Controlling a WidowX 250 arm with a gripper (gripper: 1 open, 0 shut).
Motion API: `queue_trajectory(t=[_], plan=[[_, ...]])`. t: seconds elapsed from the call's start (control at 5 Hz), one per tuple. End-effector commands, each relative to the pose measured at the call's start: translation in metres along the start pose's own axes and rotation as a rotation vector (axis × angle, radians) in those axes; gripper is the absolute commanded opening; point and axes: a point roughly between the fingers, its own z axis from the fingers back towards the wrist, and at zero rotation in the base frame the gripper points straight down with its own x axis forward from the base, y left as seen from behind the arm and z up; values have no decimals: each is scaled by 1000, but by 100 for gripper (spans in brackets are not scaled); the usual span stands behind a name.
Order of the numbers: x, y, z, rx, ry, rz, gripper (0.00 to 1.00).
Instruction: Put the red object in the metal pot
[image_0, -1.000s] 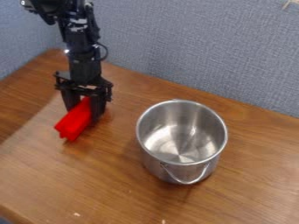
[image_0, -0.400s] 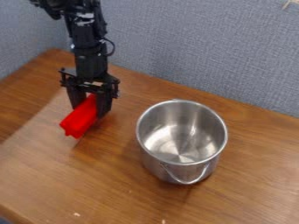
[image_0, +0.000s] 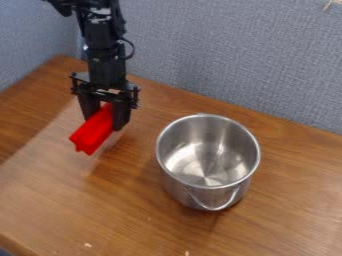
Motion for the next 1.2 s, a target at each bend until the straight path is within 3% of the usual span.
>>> queue_trajectory(t=[0.0,1.0], plan=[[-1,0,31,20,-79,0,0],[-10,-3,43,3,-77,6,0]])
